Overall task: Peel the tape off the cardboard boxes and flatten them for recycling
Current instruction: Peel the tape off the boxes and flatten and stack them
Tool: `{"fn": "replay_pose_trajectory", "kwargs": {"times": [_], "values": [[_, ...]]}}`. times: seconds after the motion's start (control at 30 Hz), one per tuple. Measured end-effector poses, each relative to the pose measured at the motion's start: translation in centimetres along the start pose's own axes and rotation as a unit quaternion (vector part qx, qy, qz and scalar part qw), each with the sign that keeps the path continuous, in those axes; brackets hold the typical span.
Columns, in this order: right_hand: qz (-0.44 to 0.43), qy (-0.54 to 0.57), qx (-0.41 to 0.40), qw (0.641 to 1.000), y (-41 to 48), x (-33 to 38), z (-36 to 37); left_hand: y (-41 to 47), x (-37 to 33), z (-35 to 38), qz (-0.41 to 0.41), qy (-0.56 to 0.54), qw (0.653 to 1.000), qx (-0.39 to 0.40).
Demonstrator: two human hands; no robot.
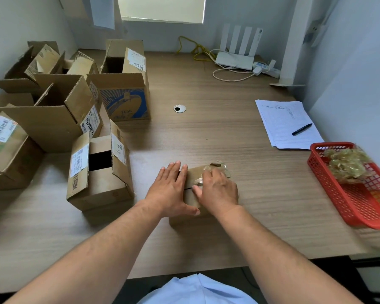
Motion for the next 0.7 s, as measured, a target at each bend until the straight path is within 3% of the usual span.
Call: {"fn": "replay_pose_trajectory", "kwargs": {"times": [0.27,0.33,0.47,0.53,0.7], "values": [[-0.034,-0.034,-0.016,0.999,-0.5,1.6,0.1,-0.1,-0.2,-0.1,-0.003,0.002,1.0,-0.014],[-0.03,0.02,-0.023,0.999,-0.4,1.4,-0.4,0.0,-0.2,-0.2,-0.002,0.001,1.0,-0.007],[0.144,0.18,-0.057,0.971,0.4,-1.6,-1.3,-0.1,0.2,-0.4,0.003,-0.005,1.0,0.006],[0.179,0.217,-0.09,0.955,0.2,-2.7,-1.8,-0.4,0.7,-0.2,0.005,-0.005,1.0,0.0],[0.094,0.118,-0.066,0.986,0.0,-3.4,-1.3,-1.0,1.5,0.1,0.018,0.0,1.0,-0.004]]}}
Point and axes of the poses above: each hand's wrist, its own y-axis towards the middle knuckle, its own z-axis out of the palm, x = y × z, the point moved 4 cm from there along y, towards the middle knuckle, and after that the axes turned 15 degrees about y, right-handed, at the moved point
